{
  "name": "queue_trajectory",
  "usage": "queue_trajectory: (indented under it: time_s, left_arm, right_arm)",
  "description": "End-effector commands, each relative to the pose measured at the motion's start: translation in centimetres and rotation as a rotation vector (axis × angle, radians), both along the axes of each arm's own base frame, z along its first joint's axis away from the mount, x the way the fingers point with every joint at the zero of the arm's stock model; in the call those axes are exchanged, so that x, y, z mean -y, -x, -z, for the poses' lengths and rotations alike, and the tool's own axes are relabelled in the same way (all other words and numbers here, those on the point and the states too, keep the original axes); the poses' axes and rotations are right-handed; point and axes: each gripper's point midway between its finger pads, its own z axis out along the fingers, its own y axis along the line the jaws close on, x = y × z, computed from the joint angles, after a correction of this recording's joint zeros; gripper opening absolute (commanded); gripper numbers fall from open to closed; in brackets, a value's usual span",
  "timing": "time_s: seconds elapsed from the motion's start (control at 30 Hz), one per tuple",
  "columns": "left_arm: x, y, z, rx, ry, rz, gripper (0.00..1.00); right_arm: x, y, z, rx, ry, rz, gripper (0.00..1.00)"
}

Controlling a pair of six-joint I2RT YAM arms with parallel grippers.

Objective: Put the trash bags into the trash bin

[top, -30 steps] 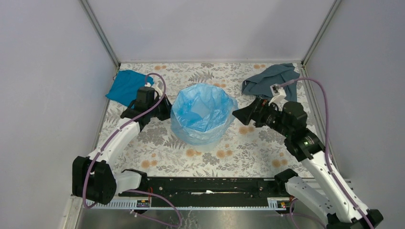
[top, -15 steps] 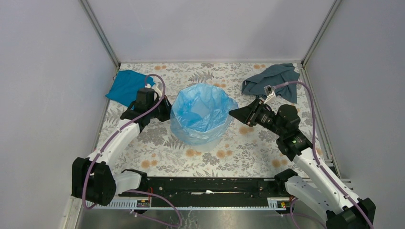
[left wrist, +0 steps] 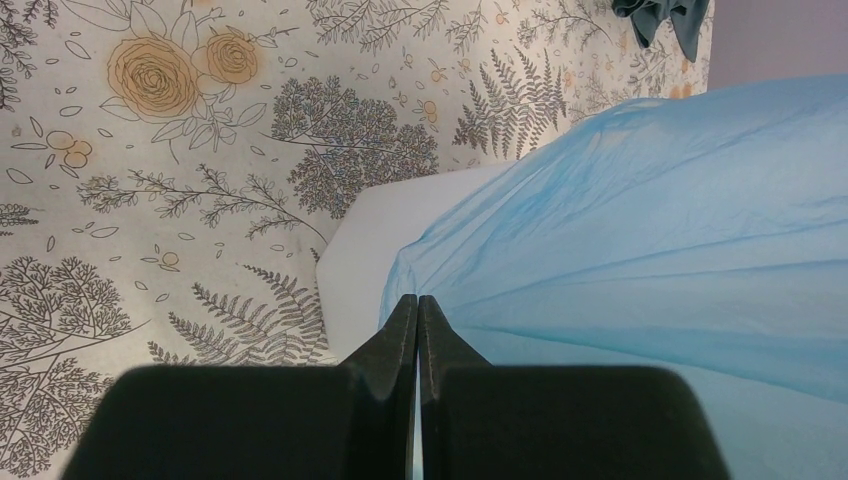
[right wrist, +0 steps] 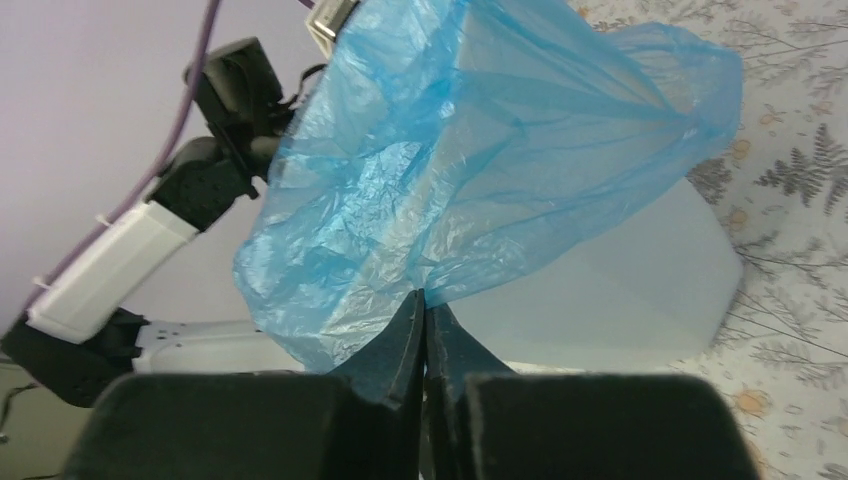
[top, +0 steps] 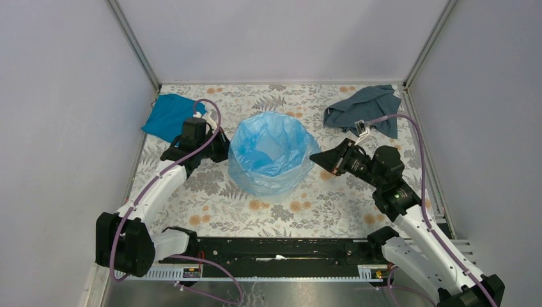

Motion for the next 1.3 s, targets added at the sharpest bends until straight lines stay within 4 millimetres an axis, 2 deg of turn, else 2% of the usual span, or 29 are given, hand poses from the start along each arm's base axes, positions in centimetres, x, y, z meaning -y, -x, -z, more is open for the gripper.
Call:
queue_trajectory:
  time_s: [0.0,0.3,0.53,0.7,0.83,0.9,1.0,1.07,1.13,1.27]
  left_arm:
    - [-0.2,-0.6,-1.1,0.054,-0.006,0.004,0.0]
    - [-0.2,-0.5,0.1,0.029,-0.003,-0.01,0.0]
    - [0.1,0.3,2.9,-0.026,0.038,-0.031,0.0]
    - [-0.1,1.1,4.6,-0.058,0.043,-0.04,0.0]
    - [-0.1,1.3,5.3,-0.063,0.048,-0.045,0.0]
    - [-0.1,1.3,5.6,-0.067,0.047,-0.046,0.0]
    - [-0.3,1.3,6.0,-0.063,0.039,-0.054,0.0]
    - [-0.5,1.3,6.3,-0.061,0.028,-0.06,0.0]
    - [-0.6,1.5,6.7,-0.07,0.023,-0.063,0.0]
    - [-1.0,2.2,7.7,-0.089,0.014,-0.087,0.0]
  right_arm:
    - [0.6,-0.1,1.3,0.023,0.081,0.012,0.02]
    - [0.4,-1.0,9.5,-0.109,0.246,-0.027,0.0]
    - [-1.2,-1.7,14.5,-0.209,0.26,-0.112,0.0]
    - [-1.7,-1.9,15.6,-0.237,0.259,-0.135,0.0]
    - [-1.4,-2.0,17.4,-0.268,0.311,-0.141,0.08]
    - [-1.5,-1.9,18.3,-0.291,0.324,-0.155,0.07]
    - [-1.7,-1.8,19.8,-0.344,0.333,-0.175,0.0]
    - [-1.8,-1.7,20.4,-0.367,0.337,-0.179,0.01]
    - [-1.7,-1.7,20.6,-0.372,0.338,-0.176,0.08]
    - [-0.9,-2.2,20.6,-0.362,0.405,-0.144,0.15]
